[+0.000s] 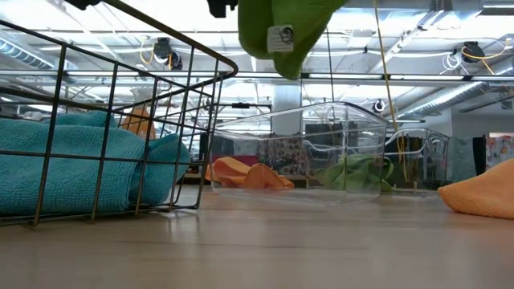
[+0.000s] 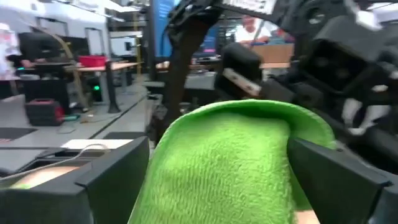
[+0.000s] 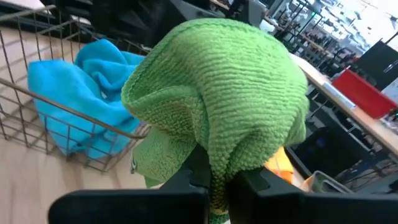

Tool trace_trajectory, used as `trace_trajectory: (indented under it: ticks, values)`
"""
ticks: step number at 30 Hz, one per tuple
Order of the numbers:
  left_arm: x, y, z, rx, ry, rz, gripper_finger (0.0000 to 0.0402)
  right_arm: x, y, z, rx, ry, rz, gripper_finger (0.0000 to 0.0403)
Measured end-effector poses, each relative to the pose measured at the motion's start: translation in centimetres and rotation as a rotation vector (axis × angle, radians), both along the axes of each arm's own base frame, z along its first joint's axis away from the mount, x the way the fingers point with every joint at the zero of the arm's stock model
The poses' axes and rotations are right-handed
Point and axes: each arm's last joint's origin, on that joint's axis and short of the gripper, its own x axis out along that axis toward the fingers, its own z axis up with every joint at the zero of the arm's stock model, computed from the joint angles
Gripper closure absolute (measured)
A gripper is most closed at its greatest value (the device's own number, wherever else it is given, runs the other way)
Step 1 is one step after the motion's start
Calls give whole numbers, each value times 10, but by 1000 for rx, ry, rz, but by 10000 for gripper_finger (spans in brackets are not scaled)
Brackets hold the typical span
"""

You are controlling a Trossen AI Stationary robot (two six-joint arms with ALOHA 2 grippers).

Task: Sort microfiber towel by color & place in baskets
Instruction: Put the green microfiber towel into the top transparent bin

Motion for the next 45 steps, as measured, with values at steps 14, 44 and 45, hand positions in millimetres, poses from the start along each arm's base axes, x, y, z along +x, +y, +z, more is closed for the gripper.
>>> trace_trajectory:
  ticks: [14, 44, 45]
  values:
    - [4, -7, 5, 154, 34, -38, 2, 5, -18, -1, -66, 66, -46, 390]
    - [0, -15, 7, 497, 55, 117, 2, 14, -26, -5, 42, 172, -51, 388]
    - [0, -16, 8, 500, 49, 113, 2, 14, -26, -5, 50, 178, -50, 387]
